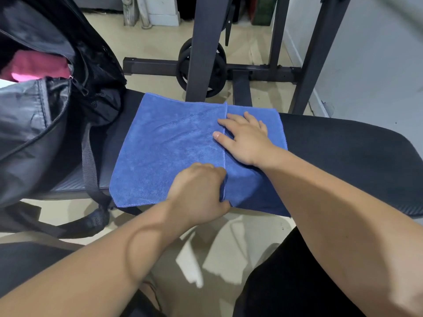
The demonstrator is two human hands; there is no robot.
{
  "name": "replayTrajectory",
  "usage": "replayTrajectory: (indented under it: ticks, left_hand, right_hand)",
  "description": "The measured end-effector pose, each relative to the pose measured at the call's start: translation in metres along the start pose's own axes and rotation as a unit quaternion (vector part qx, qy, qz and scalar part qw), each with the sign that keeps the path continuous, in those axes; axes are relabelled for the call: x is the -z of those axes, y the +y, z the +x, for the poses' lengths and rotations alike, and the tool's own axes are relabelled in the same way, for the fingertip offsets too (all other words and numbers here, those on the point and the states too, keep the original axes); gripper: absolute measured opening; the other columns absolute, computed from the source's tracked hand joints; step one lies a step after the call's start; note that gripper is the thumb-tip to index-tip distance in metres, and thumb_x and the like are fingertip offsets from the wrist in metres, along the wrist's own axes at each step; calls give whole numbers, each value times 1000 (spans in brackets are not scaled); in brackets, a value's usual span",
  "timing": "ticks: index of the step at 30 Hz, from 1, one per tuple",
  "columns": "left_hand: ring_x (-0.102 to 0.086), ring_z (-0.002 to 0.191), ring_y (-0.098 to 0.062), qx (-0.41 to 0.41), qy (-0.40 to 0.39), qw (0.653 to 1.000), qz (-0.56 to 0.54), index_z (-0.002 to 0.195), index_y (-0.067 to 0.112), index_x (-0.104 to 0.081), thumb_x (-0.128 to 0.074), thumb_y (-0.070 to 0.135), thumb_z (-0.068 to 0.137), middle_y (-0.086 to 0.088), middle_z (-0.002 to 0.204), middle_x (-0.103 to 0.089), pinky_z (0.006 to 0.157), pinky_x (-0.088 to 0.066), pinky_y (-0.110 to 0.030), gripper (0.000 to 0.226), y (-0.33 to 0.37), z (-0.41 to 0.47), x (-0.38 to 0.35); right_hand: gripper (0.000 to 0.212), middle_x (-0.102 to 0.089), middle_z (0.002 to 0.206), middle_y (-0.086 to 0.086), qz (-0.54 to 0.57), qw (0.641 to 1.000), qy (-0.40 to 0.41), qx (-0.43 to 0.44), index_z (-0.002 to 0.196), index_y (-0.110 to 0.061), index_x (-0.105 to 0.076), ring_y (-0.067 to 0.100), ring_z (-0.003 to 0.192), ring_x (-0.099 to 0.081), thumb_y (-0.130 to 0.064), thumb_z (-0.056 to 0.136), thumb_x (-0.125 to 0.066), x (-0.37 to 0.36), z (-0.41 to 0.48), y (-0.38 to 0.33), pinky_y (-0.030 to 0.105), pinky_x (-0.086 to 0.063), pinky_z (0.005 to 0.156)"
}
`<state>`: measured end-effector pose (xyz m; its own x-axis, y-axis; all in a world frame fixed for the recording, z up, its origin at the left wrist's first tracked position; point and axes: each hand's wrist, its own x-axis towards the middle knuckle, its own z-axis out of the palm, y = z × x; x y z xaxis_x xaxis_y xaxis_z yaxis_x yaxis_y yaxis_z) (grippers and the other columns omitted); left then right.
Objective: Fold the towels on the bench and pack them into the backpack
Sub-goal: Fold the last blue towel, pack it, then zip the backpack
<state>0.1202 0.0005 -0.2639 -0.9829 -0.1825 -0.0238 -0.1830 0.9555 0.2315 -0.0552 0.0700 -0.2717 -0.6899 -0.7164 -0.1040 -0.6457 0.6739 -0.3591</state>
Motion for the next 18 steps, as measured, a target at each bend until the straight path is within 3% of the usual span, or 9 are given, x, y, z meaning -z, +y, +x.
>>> replayTrajectory:
  ticks: [5,8,14,18]
  left_hand:
    - [-47,70,-21,-18,-33,995,-91,65,23,-38,-60,40,70,6,69,-47,56,-36,-33,28,-10,1,7]
    - [-49,68,-21,-19,-37,993,-110,67,21,-45,-54,39,64,5,67,-49,58,-46,-37,20,-14,0,9]
    - [-50,64,-21,-19,-54,988,-143,65,18,-47,-58,30,68,4,61,-50,59,-47,-40,16,-18,2,19]
    - [-49,49,-9,25,-39,977,-207,62,15,-48,-65,12,73,9,50,-50,48,-38,-25,20,-20,2,39]
  right_hand:
    - [66,-23,166,-5,-12,1000,0,-2,155,-35,-35,29,155,-3,-68,97,-37,-2,5,-6,56,-2,122]
    - [67,-20,167,-5,-2,1000,-15,-9,155,-34,-35,27,156,2,-68,97,-36,-2,8,-9,57,1,122]
    - [68,-19,167,-11,0,1000,6,28,157,-24,-33,21,156,1,-60,100,-42,-3,12,-16,56,-2,123]
    - [65,-23,165,-10,49,996,40,62,156,-23,-34,18,154,-14,-53,100,-48,6,14,-23,49,-14,122]
